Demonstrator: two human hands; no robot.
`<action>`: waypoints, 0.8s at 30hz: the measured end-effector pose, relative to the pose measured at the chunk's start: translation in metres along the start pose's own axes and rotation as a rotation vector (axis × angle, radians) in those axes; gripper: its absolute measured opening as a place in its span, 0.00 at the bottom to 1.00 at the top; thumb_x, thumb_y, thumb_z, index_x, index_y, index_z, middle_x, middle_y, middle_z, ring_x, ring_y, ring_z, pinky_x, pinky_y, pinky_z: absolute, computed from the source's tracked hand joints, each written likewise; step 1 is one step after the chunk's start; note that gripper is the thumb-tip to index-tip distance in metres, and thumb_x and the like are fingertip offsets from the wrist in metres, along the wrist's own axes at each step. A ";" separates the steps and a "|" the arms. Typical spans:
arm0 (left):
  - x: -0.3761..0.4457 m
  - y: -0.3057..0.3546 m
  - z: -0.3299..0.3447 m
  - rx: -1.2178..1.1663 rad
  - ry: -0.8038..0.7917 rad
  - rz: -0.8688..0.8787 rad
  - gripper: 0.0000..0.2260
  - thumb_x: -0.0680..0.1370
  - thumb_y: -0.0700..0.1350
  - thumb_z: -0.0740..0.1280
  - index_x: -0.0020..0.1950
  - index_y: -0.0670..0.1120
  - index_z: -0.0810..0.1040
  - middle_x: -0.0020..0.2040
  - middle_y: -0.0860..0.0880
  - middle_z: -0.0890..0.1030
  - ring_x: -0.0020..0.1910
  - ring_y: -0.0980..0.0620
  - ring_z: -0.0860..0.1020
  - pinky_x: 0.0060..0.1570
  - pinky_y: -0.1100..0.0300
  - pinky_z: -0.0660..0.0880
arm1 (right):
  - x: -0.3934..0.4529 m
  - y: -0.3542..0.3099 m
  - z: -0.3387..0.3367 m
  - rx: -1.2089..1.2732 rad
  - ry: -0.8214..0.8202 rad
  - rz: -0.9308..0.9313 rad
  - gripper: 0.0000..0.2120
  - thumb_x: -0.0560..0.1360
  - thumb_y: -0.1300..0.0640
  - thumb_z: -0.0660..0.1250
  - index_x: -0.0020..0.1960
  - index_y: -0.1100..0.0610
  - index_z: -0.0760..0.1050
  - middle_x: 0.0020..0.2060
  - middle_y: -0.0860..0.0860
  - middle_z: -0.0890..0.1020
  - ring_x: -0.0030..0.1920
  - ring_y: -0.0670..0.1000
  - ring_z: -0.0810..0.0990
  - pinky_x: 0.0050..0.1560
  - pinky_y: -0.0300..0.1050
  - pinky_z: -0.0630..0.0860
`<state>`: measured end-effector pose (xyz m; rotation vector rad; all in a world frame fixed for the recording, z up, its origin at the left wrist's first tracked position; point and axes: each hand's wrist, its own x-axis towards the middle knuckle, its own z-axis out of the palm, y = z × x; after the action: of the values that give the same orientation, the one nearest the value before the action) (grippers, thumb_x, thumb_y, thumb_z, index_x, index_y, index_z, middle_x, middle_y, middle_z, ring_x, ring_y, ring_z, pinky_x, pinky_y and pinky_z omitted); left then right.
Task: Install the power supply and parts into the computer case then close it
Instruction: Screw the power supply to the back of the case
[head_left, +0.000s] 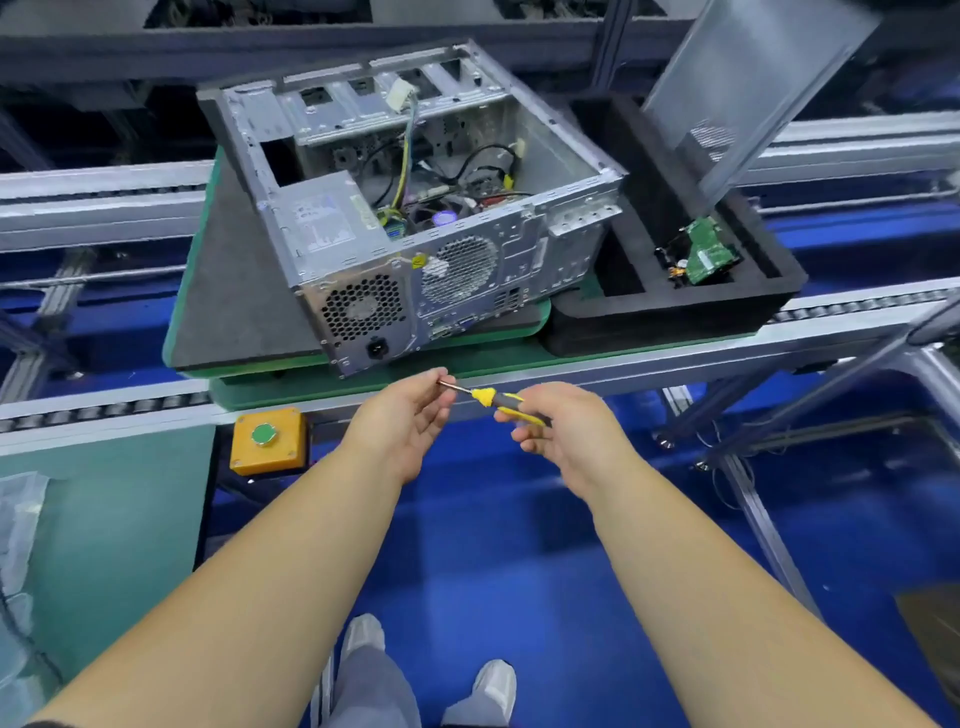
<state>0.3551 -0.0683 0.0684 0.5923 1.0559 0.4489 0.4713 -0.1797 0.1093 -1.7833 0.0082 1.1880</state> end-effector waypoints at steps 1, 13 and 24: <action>-0.001 -0.004 0.009 0.000 -0.019 -0.002 0.04 0.79 0.41 0.66 0.48 0.43 0.80 0.40 0.50 0.83 0.39 0.56 0.81 0.34 0.68 0.77 | -0.001 -0.002 -0.015 0.058 0.013 -0.036 0.07 0.80 0.67 0.58 0.50 0.64 0.74 0.37 0.57 0.83 0.29 0.50 0.73 0.31 0.40 0.72; 0.011 -0.017 0.088 0.161 -0.249 0.090 0.05 0.78 0.39 0.67 0.50 0.42 0.83 0.45 0.46 0.86 0.40 0.55 0.84 0.37 0.66 0.79 | 0.002 -0.025 -0.125 0.403 0.203 -0.473 0.05 0.79 0.57 0.66 0.46 0.58 0.75 0.36 0.55 0.85 0.31 0.49 0.79 0.31 0.39 0.76; 0.063 0.008 0.167 0.396 -0.370 0.113 0.08 0.81 0.38 0.62 0.51 0.44 0.82 0.42 0.49 0.85 0.40 0.55 0.82 0.41 0.65 0.79 | 0.043 -0.077 -0.171 0.313 0.440 -0.638 0.05 0.78 0.55 0.65 0.45 0.56 0.75 0.38 0.51 0.86 0.34 0.47 0.79 0.33 0.38 0.76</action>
<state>0.5316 -0.0632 0.0918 1.0484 0.7586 0.2132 0.6516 -0.2384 0.1435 -1.5605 -0.1046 0.3115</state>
